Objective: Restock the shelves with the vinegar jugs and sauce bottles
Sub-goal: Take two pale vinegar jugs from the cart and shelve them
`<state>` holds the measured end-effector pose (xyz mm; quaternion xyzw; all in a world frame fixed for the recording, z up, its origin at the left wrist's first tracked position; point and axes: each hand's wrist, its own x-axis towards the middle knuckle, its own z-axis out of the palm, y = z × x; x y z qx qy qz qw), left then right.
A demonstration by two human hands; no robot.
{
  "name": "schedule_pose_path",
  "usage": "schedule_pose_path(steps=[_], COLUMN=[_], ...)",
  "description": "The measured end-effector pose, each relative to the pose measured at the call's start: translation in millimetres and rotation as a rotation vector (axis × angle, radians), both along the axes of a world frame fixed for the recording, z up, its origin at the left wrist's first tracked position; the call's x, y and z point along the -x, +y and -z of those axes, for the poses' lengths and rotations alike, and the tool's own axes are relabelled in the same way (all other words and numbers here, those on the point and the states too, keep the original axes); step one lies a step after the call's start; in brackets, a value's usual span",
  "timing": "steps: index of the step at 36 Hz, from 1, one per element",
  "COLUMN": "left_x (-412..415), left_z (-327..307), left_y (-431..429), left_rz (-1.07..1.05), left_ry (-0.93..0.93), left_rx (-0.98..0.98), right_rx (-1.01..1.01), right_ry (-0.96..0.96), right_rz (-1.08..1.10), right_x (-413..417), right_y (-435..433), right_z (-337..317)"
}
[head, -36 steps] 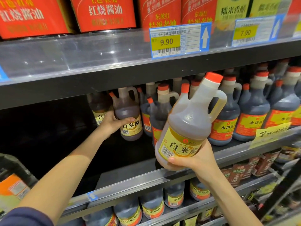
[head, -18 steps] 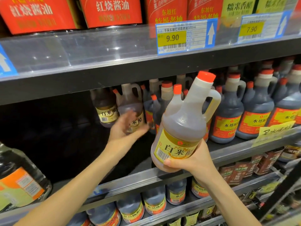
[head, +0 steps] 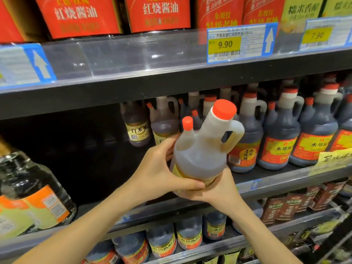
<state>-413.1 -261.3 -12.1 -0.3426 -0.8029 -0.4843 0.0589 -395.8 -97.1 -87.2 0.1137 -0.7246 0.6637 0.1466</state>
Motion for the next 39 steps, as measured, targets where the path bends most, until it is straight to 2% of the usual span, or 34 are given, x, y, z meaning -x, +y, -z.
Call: schedule_pose_path(steps=[11, 20, 23, 31, 34, 37, 39], left_x=[23, 47, 53, 58, 57, 58, 59], left_z=[23, 42, 43, 40, 32, 23, 18], left_y=[-22, -26, -26, -26, -29, -35, -37], left_rz=[-0.096, -0.135, -0.144, -0.089, -0.043, -0.066, -0.09], left_ry=[-0.135, -0.318, -0.357, -0.374, -0.379, -0.367, -0.318], left_rx=[-0.045, -0.097, -0.113, -0.061, -0.023, -0.073, -0.049], right_rx=[-0.252, -0.527, -0.569, -0.611, -0.492, -0.339, -0.341], right_ry=[-0.018, -0.19, -0.172, -0.136, -0.119, -0.102, -0.062], right_rz=[0.108, 0.109, 0.12, 0.129, 0.17, 0.212, 0.264], right_x=[20, 43, 49, 44, 34, 24, 19], right_y=[-22, -23, -24, -23, -21, -19, -21], right_z=[-1, 2, 4, 3, 4, 6, 8])
